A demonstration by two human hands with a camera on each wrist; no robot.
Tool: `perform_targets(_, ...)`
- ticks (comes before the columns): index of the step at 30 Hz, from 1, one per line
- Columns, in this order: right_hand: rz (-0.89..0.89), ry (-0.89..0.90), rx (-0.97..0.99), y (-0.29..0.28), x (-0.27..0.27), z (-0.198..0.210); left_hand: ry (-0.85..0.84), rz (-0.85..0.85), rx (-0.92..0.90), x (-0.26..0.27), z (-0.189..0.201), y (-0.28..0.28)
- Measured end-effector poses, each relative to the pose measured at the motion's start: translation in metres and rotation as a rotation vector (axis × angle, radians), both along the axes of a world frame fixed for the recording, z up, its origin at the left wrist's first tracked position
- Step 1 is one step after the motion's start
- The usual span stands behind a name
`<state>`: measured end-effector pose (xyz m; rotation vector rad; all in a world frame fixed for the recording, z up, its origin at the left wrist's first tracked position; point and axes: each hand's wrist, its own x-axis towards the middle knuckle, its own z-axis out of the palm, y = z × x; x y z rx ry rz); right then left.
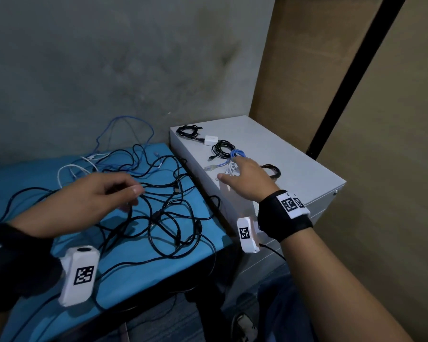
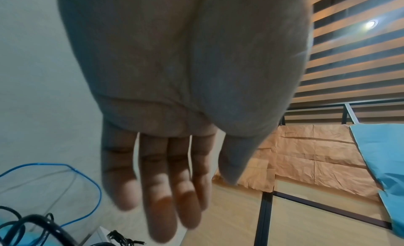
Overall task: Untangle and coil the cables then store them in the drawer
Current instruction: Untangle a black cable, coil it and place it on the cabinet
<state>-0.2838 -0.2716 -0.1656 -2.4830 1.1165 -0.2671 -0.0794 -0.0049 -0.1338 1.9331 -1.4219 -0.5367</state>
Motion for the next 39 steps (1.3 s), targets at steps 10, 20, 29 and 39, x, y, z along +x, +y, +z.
perform_targets(10,0.595,-0.14,0.233,0.125,0.052,0.035,-0.002,0.131,-0.132,0.007,0.018,0.016)
perform_targets(20,0.583,-0.012,0.12,0.143,0.097,0.003,-0.071,0.193,0.057,0.019,0.02,0.035)
perform_targets(29,0.435,-0.105,0.121,0.126,0.108,0.005,-0.285,0.453,0.249,0.062,0.006,0.052)
perform_targets(39,0.448,-0.117,0.128,0.124,0.116,0.009,-0.351,0.561,0.541,0.096,-0.034,0.063)
